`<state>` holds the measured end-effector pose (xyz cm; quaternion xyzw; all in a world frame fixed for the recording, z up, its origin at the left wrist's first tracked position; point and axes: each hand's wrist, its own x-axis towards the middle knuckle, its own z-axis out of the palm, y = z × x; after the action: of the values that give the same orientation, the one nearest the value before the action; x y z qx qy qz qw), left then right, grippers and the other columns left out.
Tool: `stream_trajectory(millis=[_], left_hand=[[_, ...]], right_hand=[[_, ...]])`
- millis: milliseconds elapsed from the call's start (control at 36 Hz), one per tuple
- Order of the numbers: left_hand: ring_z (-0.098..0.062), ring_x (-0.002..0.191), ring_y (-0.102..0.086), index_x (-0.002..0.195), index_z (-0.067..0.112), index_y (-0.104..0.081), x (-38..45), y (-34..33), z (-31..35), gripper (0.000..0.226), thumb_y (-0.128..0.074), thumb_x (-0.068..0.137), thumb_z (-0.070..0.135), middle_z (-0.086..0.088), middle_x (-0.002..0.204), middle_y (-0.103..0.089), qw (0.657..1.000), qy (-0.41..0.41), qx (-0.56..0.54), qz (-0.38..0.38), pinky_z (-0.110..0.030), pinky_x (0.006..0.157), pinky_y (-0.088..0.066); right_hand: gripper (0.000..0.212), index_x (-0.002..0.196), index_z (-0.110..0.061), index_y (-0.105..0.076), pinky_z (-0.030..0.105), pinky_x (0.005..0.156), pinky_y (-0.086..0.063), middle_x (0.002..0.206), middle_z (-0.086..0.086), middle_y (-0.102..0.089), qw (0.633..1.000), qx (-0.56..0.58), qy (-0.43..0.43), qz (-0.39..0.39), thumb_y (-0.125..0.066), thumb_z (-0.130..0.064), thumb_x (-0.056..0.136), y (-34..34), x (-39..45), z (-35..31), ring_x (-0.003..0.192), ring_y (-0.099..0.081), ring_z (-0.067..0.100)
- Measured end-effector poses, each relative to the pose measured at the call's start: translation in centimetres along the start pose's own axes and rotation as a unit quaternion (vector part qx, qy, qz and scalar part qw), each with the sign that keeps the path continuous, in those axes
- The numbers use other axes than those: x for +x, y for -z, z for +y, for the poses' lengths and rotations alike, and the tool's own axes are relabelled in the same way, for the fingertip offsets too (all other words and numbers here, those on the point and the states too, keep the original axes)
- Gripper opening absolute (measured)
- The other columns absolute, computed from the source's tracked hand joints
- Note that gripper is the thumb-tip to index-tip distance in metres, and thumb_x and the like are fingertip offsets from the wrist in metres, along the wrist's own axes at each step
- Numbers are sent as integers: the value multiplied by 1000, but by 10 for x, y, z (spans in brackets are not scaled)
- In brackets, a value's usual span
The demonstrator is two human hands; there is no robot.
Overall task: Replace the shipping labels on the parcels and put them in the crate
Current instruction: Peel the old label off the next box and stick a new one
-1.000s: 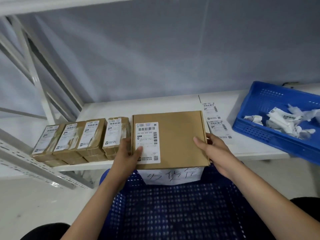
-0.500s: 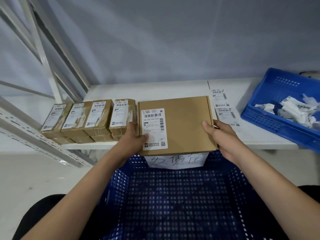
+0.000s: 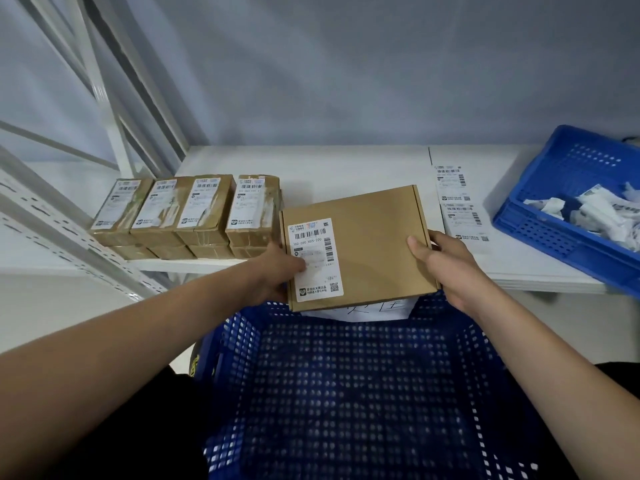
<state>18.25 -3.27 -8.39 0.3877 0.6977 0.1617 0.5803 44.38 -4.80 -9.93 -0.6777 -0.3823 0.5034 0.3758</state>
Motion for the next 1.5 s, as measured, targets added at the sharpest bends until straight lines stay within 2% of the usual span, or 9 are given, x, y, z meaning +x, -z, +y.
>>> stream_trajectory(millis=[167,361,444,861,1000,1083,1194,1306,1500], left_hand=[[-29,99,-67,146,17,-30,3,-5,2,50,-54,104,10,-14,130,-62,1000,-5,17,25,-37,51,-59],[-23,108,-68,142,23,-33,5,-2,-21,56,-67,98,17,-1,130,-63,994,-99,-49,29,-48,87,-62],[-20,106,-70,138,24,-34,1,2,-29,67,-78,88,10,1,127,-65,987,-147,-64,34,-42,83,-63],[-24,100,-75,130,26,-46,-4,29,-60,45,-72,94,16,-6,118,-74,982,-175,-60,32,-49,87,-62],[-22,98,-75,127,29,-51,-6,31,-79,41,-73,94,17,-4,112,-76,981,-177,-62,60,-43,80,-64],[-21,98,-74,131,29,-54,-9,29,-86,46,-76,92,23,-2,114,-74,978,-169,-50,111,-49,81,-63],[-17,94,-74,132,27,-56,-14,27,-90,50,-80,88,24,2,110,-74,973,-169,-37,153,-49,77,-64],[-11,88,-74,126,22,-58,-22,19,-98,51,-85,83,22,6,105,-74,968,-164,-16,187,-42,76,-65],[-10,88,-73,124,22,-59,-31,17,-107,51,-86,81,23,5,108,-74,971,-147,-5,187,-42,76,-65]], right_hand=[[70,157,-18,-28,38,114,-30,159,2,-36,1000,-20,-13,5,-61,-39,99,1,0,3,142,-37,20],[68,157,-19,-29,39,116,-32,157,0,-38,999,-37,-20,7,-59,-42,100,5,3,1,141,-40,21],[66,155,-22,-35,42,116,-35,154,-3,-44,999,-44,-28,-7,-56,-50,99,5,5,1,137,-45,18],[34,105,-25,-61,25,79,-44,102,-7,-66,989,-122,-47,-72,-34,-46,107,-13,-8,19,93,-59,8],[50,99,0,-66,34,85,-50,100,15,-70,988,-146,-19,-43,-42,-44,106,-25,-17,28,95,-64,33],[44,93,-6,-69,30,65,-46,86,11,-67,987,-159,-4,-30,-50,-46,102,-30,-22,26,80,-61,26],[55,94,-3,-71,37,82,-57,93,14,-73,985,-172,2,-23,-69,-58,86,-35,-28,34,87,-69,27],[43,68,-11,-55,28,58,-41,67,2,-57,985,-171,1,5,-75,-45,87,-47,-43,42,66,-56,17],[36,81,-11,-68,30,65,-50,79,0,-69,990,-142,-14,18,-81,-45,80,-51,-55,43,78,-66,16]])
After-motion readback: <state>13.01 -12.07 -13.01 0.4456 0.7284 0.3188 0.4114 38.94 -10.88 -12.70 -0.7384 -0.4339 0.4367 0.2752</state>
